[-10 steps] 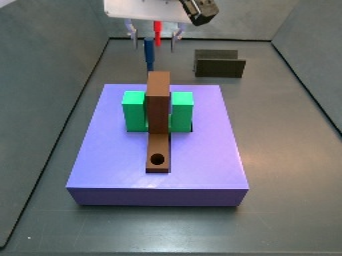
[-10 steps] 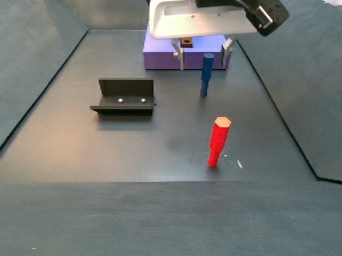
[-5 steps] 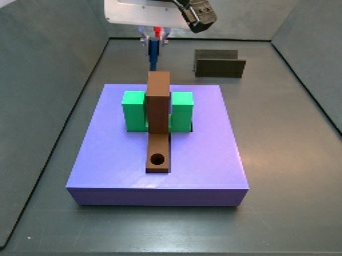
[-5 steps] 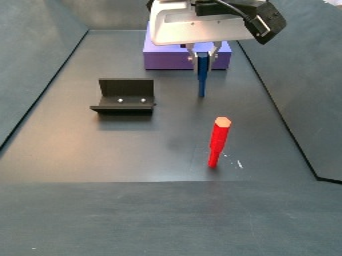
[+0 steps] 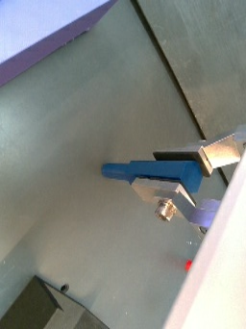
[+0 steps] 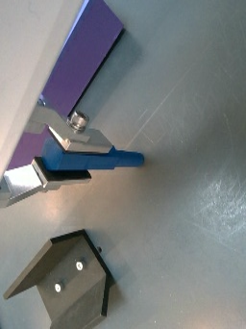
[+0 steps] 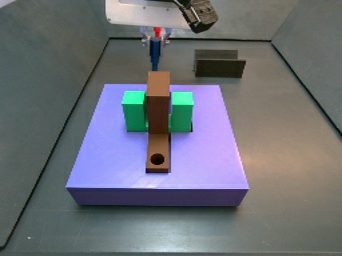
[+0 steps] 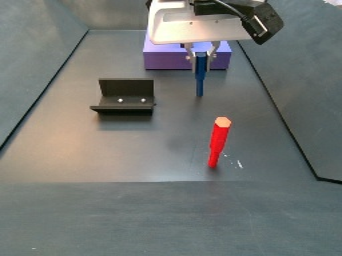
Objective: Pick up the blue object. Move up. Move to above the board. Insert the blue object.
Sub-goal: Pick up the blue object.
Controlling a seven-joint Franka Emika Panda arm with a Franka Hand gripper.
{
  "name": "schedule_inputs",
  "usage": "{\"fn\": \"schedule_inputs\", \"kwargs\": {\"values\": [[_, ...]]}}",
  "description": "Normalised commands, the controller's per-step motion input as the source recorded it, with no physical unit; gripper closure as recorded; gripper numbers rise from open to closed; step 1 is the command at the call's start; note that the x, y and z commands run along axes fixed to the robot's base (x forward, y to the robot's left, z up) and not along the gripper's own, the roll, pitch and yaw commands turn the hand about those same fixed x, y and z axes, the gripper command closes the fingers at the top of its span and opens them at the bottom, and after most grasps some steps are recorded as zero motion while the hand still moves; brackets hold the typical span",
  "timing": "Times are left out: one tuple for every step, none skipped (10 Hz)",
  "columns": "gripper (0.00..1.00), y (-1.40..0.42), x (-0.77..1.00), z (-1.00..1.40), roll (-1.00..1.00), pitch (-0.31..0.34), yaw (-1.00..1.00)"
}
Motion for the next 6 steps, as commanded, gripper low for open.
{"fn": "schedule_inputs", "kwargs": {"values": [[1.0, 0.0, 0.0, 0.0, 0.0, 0.0, 0.0], [1.0, 0.0, 0.0, 0.0, 0.0, 0.0, 0.0], [1.0, 0.0, 0.0, 0.0, 0.0, 0.0, 0.0], [1.0, 0.0, 0.0, 0.0, 0.0, 0.0, 0.0], [1.0, 0.0, 0.0, 0.0, 0.0, 0.0, 0.0], [1.0, 0.0, 0.0, 0.0, 0.0, 0.0, 0.0]]}}
